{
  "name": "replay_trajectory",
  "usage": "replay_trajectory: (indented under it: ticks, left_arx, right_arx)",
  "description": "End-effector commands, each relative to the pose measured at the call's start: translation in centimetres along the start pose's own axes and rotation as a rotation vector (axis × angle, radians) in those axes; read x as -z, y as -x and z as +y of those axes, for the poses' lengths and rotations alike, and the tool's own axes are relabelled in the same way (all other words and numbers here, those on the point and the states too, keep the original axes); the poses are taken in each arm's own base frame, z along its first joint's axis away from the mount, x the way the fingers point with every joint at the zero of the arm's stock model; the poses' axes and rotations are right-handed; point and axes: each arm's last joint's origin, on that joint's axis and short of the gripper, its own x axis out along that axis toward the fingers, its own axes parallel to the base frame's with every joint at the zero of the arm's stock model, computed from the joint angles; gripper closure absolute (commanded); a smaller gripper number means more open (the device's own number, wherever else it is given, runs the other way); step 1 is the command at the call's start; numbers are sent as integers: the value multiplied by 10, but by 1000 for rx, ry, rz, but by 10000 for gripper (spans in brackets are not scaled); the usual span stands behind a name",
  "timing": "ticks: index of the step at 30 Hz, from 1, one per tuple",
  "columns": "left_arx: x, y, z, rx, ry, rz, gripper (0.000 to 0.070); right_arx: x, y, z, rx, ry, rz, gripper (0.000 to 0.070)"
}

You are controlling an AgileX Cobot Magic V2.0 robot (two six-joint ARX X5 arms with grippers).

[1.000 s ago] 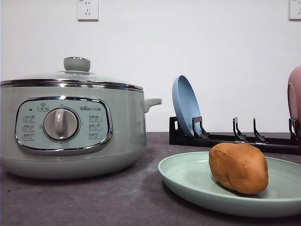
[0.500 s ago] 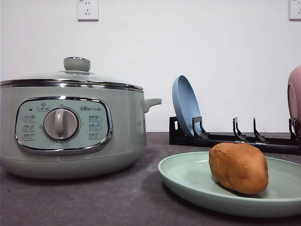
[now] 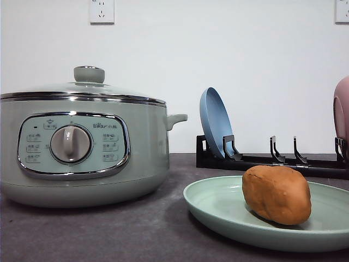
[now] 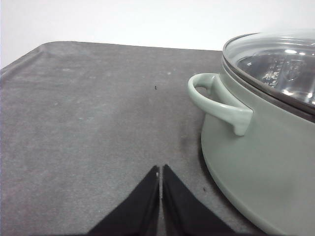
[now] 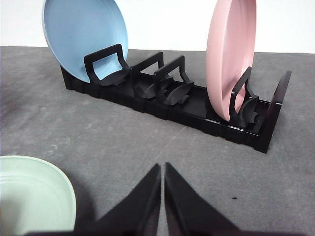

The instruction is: Transfer potato from steamer to green plate

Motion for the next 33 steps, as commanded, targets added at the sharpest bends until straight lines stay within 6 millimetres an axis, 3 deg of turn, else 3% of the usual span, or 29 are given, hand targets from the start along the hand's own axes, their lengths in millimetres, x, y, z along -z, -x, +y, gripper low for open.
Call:
replay_trajectory:
  ticks: [1,33]
  left_arx:
    - [6,-2,0,-4,3,22,700]
    - [6,-2,0,-4,3,22,700]
  right_arx:
    - [1,0,0,0,-10,1,700]
    - [1,0,0,0,-10,1,700]
